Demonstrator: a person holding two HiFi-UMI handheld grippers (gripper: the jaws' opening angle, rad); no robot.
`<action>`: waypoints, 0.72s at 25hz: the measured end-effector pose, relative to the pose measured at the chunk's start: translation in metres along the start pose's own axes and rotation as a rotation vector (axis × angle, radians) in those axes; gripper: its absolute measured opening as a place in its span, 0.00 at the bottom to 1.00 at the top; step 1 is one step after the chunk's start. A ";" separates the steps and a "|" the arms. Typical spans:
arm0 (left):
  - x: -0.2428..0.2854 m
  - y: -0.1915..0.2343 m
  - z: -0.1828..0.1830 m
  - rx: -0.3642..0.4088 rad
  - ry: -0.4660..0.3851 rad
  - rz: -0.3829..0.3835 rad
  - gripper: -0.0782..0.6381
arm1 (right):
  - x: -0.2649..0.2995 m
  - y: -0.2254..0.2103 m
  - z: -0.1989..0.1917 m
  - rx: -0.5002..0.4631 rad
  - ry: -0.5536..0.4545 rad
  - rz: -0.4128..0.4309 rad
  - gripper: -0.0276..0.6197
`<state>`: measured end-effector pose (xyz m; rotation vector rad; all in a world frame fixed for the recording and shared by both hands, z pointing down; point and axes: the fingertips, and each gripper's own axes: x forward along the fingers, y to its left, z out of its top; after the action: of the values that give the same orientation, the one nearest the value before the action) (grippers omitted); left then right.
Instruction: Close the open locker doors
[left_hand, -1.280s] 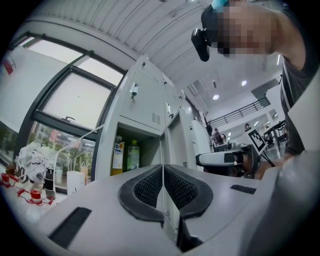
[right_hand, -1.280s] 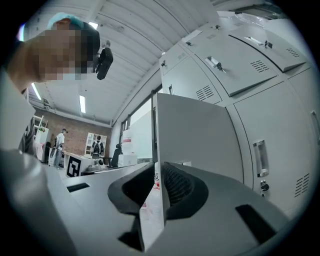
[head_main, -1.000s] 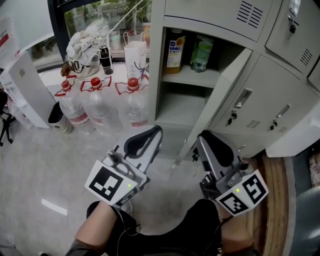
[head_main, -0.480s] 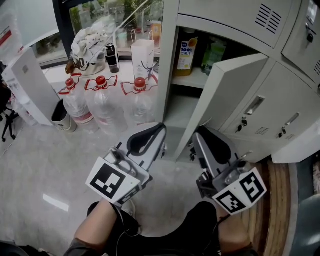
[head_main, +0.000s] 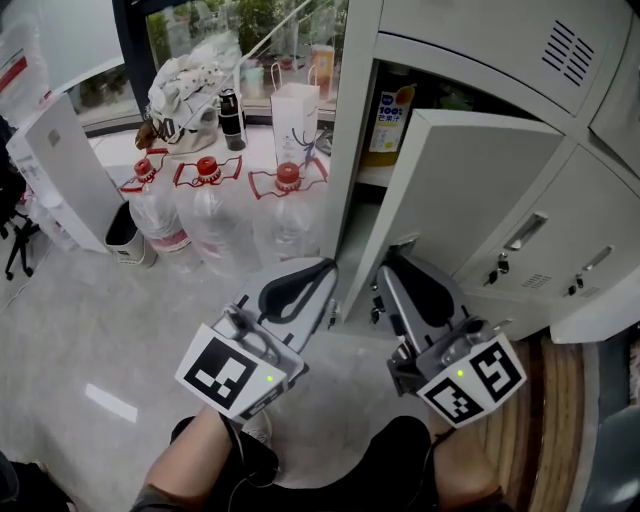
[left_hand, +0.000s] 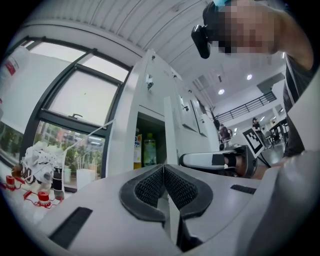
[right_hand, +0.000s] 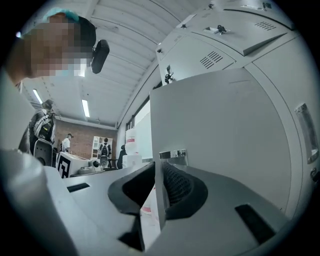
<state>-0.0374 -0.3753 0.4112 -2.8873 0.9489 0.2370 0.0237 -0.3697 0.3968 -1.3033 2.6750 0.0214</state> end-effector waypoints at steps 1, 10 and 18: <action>0.001 0.003 -0.002 -0.002 0.004 0.004 0.12 | 0.003 -0.002 -0.002 0.003 0.003 0.003 0.11; 0.009 0.016 -0.005 -0.018 -0.006 0.011 0.12 | 0.026 -0.017 -0.017 0.007 0.022 0.004 0.11; 0.007 0.029 -0.010 -0.023 0.002 0.024 0.12 | 0.042 -0.029 -0.030 0.021 0.037 -0.011 0.11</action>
<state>-0.0484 -0.4038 0.4186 -2.8993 0.9886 0.2483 0.0167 -0.4233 0.4211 -1.3245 2.6915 -0.0322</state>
